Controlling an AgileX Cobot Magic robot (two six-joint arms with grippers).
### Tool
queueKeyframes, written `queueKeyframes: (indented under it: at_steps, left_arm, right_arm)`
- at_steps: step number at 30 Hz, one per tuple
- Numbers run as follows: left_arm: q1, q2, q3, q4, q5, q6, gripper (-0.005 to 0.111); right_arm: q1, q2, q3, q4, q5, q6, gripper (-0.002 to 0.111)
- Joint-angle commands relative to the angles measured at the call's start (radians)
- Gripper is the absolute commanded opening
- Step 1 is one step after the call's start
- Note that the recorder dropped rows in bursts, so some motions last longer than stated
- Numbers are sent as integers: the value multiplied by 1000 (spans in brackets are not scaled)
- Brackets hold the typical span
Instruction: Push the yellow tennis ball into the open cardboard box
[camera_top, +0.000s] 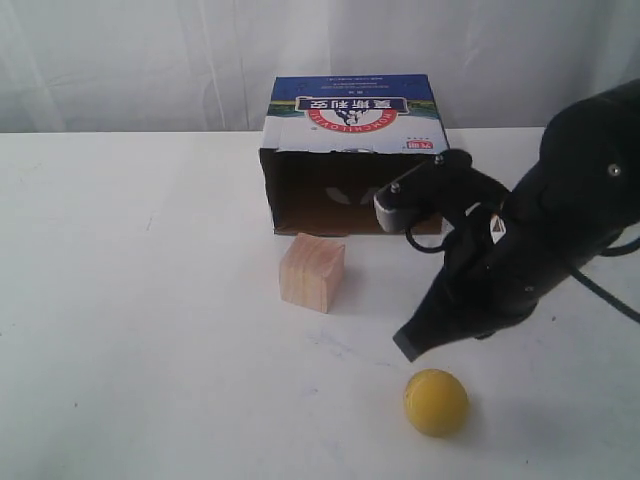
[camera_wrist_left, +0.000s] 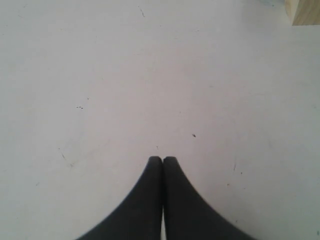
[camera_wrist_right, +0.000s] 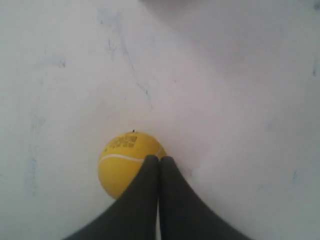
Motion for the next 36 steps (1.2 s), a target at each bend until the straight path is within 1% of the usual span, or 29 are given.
queueKeyframes:
  at_steps: [1, 5, 9, 17, 20, 24, 26, 28, 30, 31, 33, 36]
  left_arm:
    - [-5, -5, 4, 2, 16, 2, 0]
    - [-5, -5, 4, 2, 16, 2, 0]
    - [-5, -5, 4, 2, 16, 2, 0]
    - [-5, -5, 4, 2, 16, 2, 0]
    - [-5, -5, 4, 2, 16, 2, 0]
    - [-5, -5, 4, 2, 16, 2, 0]
    - [-5, -5, 4, 2, 16, 2, 0]
    - [-5, -5, 4, 2, 16, 2, 0]
    - [-5, -5, 4, 2, 16, 2, 0]
    - [-5, -5, 4, 2, 16, 2, 0]
    - [-5, -5, 4, 2, 16, 2, 0]
    - [-5, -5, 4, 2, 16, 2, 0]
  right_arm:
    - [-7, -5, 56, 0, 23, 8, 0]
    - [-7, -3, 106, 45, -7, 8, 0]
    - [-7, 15, 145, 49, -43, 8, 0]
    - [-7, 116, 163, 89, -75, -2, 0]
    - [-7, 119, 163, 89, -94, -10, 0]
    - [-9, 121, 142, 39, -144, -1, 0]
    - [-47, 131, 75, -34, -175, 17, 0]
    - [-88, 133, -22, -74, -125, 28, 0]
    - [-104, 122, -117, -90, -30, 28, 0]
    - [-104, 116, -137, -93, 6, 28, 0]
    - [-93, 101, -132, -93, 61, 28, 0]
    - [-85, 102, -84, -91, 43, 28, 0]
